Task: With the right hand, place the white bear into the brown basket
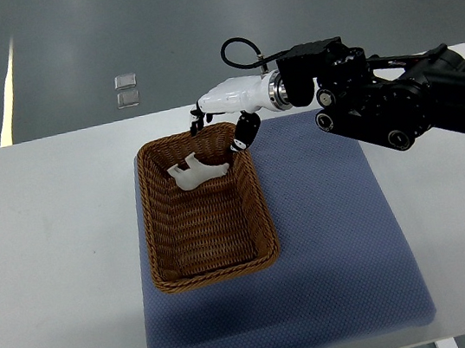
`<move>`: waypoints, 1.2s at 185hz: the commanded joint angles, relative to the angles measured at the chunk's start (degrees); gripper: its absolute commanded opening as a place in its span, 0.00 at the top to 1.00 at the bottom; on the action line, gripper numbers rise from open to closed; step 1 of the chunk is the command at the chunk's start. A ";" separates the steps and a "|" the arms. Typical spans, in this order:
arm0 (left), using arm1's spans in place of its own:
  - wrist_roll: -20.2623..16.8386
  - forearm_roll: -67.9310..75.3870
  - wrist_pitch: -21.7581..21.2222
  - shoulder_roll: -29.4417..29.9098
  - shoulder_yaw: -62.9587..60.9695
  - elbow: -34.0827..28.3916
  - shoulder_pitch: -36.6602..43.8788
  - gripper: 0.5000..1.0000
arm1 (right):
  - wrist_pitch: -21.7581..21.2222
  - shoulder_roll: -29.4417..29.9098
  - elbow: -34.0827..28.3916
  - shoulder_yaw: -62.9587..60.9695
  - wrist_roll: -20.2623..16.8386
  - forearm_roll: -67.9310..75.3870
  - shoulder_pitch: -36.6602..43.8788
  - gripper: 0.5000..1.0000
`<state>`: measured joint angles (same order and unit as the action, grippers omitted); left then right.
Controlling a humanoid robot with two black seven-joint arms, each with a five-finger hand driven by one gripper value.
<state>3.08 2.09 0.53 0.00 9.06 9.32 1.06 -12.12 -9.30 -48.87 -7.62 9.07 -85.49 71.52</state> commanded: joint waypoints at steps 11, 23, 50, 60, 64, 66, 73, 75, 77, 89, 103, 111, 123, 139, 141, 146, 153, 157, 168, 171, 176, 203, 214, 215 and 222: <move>0.00 0.02 0.00 0.00 -0.09 0.00 -0.01 0.00 | 0.35 -1.25 0.26 -1.69 -0.01 1.29 -0.42 0.49; 0.00 0.02 0.00 0.00 -0.09 0.00 -0.01 0.00 | 0.96 -1.33 0.53 -3.98 -0.19 2.52 -0.86 0.47; 0.00 0.02 0.00 0.00 -0.09 0.00 -0.01 0.00 | 2.89 -2.21 1.58 -10.22 -0.54 7.53 -5.25 0.41; 0.00 -0.07 0.00 0.00 -0.09 0.00 -0.01 0.00 | 3.95 -2.74 2.11 -12.59 -0.72 9.72 -7.09 0.38; 0.00 0.02 0.00 0.00 -0.09 0.00 -0.01 0.00 | 4.47 -2.83 2.37 -13.56 -0.72 10.86 -7.88 0.37; 0.00 -0.07 0.00 0.00 -0.09 0.00 -0.01 0.00 | 4.74 -2.83 2.46 -14.08 -0.80 11.48 -8.32 0.36; 0.00 -0.07 0.00 0.00 -0.09 0.00 -0.01 0.00 | 5.53 -2.92 2.99 -15.76 -0.80 13.51 -9.65 0.35; 0.00 -0.07 0.00 0.00 -0.09 0.00 -0.01 0.00 | 5.88 -2.92 3.16 -16.29 -0.80 14.30 -10.00 0.35; 0.00 0.02 0.00 0.00 -0.09 0.00 -0.01 0.00 | 6.15 -2.92 3.43 -16.90 -0.80 14.91 -10.44 0.34; 0.00 0.02 0.00 0.00 -0.09 0.00 -0.01 0.00 | 7.64 -2.92 4.83 -20.42 -0.80 19.48 -12.90 0.30; 0.00 0.02 0.00 0.00 -0.09 0.00 -0.01 0.00 | 9.14 -2.83 6.33 -24.11 -0.80 25.28 -15.71 0.29; 0.00 0.02 0.00 0.00 -0.09 0.00 -0.01 0.00 | 9.66 -2.92 6.77 -26.13 -0.72 28.71 -17.12 0.29; 0.00 -0.07 0.00 0.00 -0.09 0.00 -0.01 0.00 | 10.45 -2.92 7.03 -29.90 -0.63 34.77 -19.40 0.29; 0.00 -0.07 0.00 0.00 0.00 0.00 -0.01 0.00 | 11.24 -2.92 7.03 -34.12 -0.63 41.27 -22.21 0.20; 0.00 -0.07 0.00 0.00 0.00 0.00 -0.01 0.00 | 11.24 -2.92 7.03 -34.65 -0.63 41.98 -22.47 0.20; 0.00 -0.07 0.00 0.00 0.00 0.00 -0.01 0.00 | 11.33 -2.92 7.03 -35.71 -0.63 43.39 -23.00 0.19; -0.09 -0.07 0.00 0.00 0.00 0.00 -0.01 0.00 | 11.42 -2.83 7.03 -37.73 -0.63 46.19 -23.88 0.18; -0.09 -0.07 0.00 0.00 0.00 0.00 -0.01 0.00 | 11.42 -2.83 7.12 -38.52 -0.63 47.60 -24.41 0.17; -0.09 -0.07 0.00 0.00 0.00 0.00 -0.01 0.00 | 11.42 -2.74 7.12 -39.93 -0.63 50.42 -25.81 0.16; -0.09 -0.07 0.00 0.00 0.00 0.00 -0.01 0.00 | 11.42 -2.74 7.03 -40.19 -0.63 51.30 -26.34 0.16; -0.09 -0.07 0.00 0.00 0.00 0.00 -0.01 0.00 | 11.51 -2.74 7.03 -40.19 -0.63 52.09 -26.70 0.16; -0.09 -0.07 0.00 0.00 0.00 0.00 -0.01 0.00 | 13.26 -2.57 7.03 -40.37 -0.45 55.87 -28.54 0.16; -0.09 -0.07 0.00 0.00 0.00 0.00 -0.01 0.00 | 14.67 -2.48 7.03 -40.37 -0.45 58.07 -28.54 0.16; -0.01 -0.07 0.00 0.00 0.00 -0.09 -0.01 0.00 | 14.93 -2.48 7.03 -40.37 -0.45 58.50 -28.54 0.16; -0.09 -0.07 0.00 0.00 0.00 0.00 -0.01 0.00 | 15.72 -2.48 7.03 -40.28 -0.45 60.08 -28.54 0.16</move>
<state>3.00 2.02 0.53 0.00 9.08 9.32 1.06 1.33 -11.85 -41.80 -47.93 8.58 -29.36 43.21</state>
